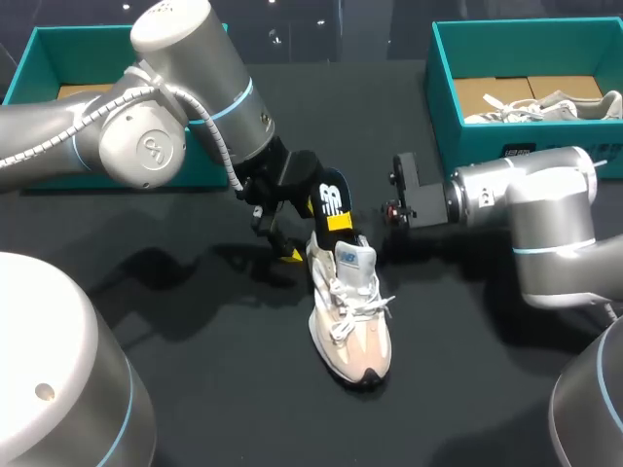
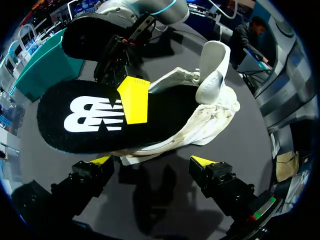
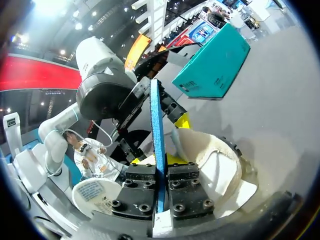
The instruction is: Take the shoe out of the shoebox, open the shoe tongue, remove and reinsert the insole, then place the shoe into the shoebox
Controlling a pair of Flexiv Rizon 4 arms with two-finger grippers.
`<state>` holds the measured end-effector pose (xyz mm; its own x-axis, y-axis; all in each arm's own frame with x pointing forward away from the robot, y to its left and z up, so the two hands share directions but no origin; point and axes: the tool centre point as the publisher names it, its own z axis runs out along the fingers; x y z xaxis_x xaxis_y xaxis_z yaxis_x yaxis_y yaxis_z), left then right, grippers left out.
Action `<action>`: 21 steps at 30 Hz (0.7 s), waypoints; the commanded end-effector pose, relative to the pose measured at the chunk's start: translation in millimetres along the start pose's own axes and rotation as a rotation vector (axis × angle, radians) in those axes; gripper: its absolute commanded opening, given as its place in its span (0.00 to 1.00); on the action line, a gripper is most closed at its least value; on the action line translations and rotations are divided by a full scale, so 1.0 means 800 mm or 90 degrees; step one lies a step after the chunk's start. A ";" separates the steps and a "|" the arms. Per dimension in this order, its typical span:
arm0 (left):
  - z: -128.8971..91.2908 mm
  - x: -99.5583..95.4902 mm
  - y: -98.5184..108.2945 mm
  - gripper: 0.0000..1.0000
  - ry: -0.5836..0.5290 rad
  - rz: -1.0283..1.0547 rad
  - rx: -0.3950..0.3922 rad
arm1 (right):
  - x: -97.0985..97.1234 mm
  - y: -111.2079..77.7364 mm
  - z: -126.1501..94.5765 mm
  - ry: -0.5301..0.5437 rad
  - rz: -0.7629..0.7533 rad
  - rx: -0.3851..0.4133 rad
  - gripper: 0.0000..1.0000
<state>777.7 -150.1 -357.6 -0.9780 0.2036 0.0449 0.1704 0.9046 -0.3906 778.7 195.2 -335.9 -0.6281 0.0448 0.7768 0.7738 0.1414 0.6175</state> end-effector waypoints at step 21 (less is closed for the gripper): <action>-0.001 0.001 0.001 1.00 0.000 0.001 -0.001 | 0.032 -0.001 0.002 0.002 -0.071 0.011 0.31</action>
<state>777.7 -150.1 -357.6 -0.9780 0.2036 0.0449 0.1704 0.9047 -0.3906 757.0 197.5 -322.5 -0.7107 0.0220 0.7032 0.6982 0.1450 0.7011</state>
